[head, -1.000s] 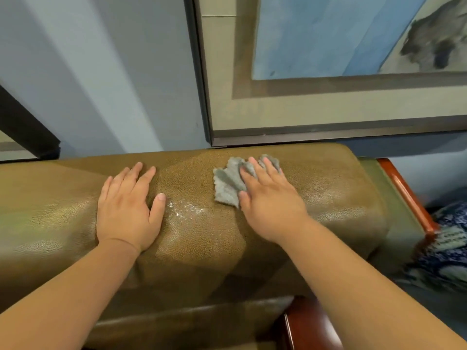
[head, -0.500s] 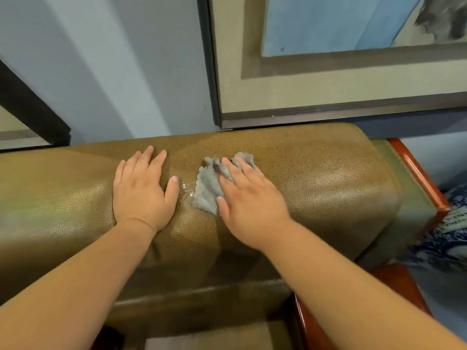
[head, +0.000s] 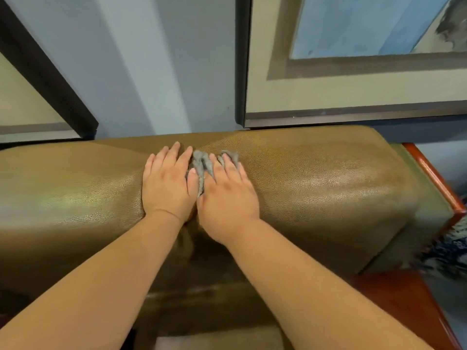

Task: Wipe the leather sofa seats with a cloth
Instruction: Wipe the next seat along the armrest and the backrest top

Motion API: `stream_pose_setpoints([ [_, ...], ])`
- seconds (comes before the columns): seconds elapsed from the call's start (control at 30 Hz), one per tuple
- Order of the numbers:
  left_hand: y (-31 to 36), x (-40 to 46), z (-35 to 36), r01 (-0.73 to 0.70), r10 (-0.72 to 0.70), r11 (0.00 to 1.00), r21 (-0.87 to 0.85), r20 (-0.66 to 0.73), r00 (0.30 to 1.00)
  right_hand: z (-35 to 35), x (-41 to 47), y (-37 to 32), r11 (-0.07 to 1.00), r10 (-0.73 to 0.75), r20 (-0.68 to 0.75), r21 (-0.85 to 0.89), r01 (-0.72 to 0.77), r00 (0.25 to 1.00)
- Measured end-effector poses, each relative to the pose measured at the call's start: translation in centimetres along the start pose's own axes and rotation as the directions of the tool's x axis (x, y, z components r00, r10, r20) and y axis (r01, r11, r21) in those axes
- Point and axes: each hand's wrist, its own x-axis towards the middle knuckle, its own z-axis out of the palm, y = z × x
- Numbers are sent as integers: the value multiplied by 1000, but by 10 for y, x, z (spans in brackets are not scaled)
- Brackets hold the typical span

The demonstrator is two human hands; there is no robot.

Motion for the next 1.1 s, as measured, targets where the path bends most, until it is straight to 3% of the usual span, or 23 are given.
stream_pose_setpoints([
  [0.07, 0, -1, -2, -5, 5, 1000, -23, 1, 1000, -1, -4, 33, 996, -60, -21, -67, 58, 998],
  [0.1, 1, -2, -4, -5, 5, 999, -41, 0, 1000, -5, -8, 60, 995, -11, -32, -97, 8, 999],
  [0.2, 1, -3, -2, 13, -13, 998, -62, 0, 1000, -21, -17, 127, 917, 375, -81, -115, -383, 923],
  [0.27, 2, -3, -2, 22, -21, 998, -66, 17, 1000, -19, -8, 105, 843, 523, -92, -93, -530, 847],
  [0.33, 0, -4, -8, 32, -28, 996, -78, 50, 998, -8, 7, 44, 887, 451, -76, -71, -456, 889],
  [0.43, -1, -2, -23, 42, -26, 993, -106, 147, 989, 4, 13, -19, 977, 207, -16, -45, -207, 978],
  [0.57, -22, 1, -56, 83, -10, 964, -252, 281, 960, -6, 4, 30, 994, 47, 49, -99, -42, 998],
  [0.63, -80, -11, -72, 127, -100, 981, -144, 184, 978, -11, 2, 59, 988, 86, 44, -131, -80, 995],
  [0.7, -153, -31, -77, 176, -181, 983, 57, 91, 979, -15, 4, 72, 964, 224, 27, -156, -218, 974],
  [0.77, -195, -45, -70, 212, -230, 967, 142, 120, 966, -12, 15, 46, 912, 383, 14, -166, -376, 924],
  [0.83, -198, -45, -55, 217, -233, 965, 145, 106, 967, -4, 28, -17, 915, 396, 13, -88, -394, 918],
  [0.93, -193, -40, -45, 217, -223, 968, 126, 32, 974, 27, 31, -137, 999, 39, 20, -17, -38, 999],
  [1.0, -200, -43, -44, 207, -214, 969, 135, 42, 976, 37, 26, -180, 983, -182, 98, -16, 185, 978],
  [1.03, -202, -44, -42, 199, -205, 969, 144, 33, 978, 38, 27, -176, 973, -225, 104, -24, 228, 969],
  [1.1, -203, -43, -40, 194, -196, 973, 121, 3, 981, 35, 33, -137, 983, -166, 15, -79, 166, 986],
])
